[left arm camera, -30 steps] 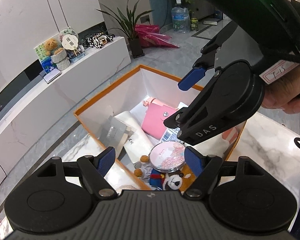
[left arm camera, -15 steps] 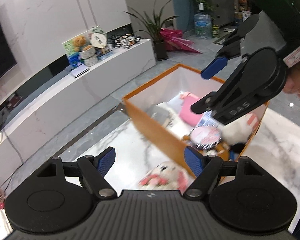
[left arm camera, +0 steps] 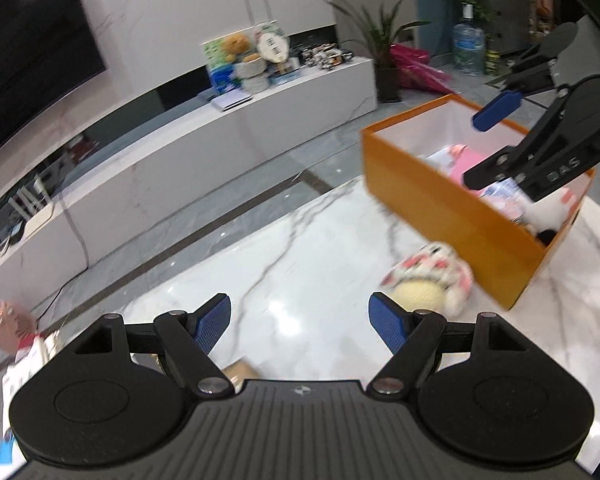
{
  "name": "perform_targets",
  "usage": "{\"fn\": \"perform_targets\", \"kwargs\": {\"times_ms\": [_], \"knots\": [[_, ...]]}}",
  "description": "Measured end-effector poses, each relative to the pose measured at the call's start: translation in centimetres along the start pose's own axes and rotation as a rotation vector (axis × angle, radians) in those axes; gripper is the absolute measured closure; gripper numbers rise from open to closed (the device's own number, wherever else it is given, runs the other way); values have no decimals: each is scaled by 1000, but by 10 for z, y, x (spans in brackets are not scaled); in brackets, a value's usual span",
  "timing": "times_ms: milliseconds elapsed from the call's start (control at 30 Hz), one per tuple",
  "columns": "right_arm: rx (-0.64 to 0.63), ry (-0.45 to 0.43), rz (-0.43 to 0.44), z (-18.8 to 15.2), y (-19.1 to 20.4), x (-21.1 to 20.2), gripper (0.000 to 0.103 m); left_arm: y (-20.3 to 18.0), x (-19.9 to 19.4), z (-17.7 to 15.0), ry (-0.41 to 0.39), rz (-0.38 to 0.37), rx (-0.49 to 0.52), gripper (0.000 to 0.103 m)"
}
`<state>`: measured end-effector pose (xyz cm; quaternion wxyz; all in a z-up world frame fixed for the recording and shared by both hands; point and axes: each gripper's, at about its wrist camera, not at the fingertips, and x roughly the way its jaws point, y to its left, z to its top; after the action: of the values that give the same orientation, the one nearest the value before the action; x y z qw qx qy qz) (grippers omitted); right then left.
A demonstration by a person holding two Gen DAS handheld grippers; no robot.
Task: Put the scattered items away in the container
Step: 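Move both tools back over the table toward the gold box and picture box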
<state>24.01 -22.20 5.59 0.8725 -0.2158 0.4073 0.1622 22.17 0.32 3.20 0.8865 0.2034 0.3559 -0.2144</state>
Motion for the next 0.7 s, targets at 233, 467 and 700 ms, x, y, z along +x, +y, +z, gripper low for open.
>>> {"fn": "perform_targets", "kwargs": {"times_ms": [233, 467, 700], "knots": [[-36, 1, 23, 11, 26, 6, 37, 37, -5, -33, 28, 41, -64, 13], [-54, -10, 60, 25, 55, 15, 35, 68, -9, -64, 59, 88, -122, 13], [-82, -11, 106, 33, 84, 28, 31, 104, -3, -98, 117, 167, -247, 13]]}}
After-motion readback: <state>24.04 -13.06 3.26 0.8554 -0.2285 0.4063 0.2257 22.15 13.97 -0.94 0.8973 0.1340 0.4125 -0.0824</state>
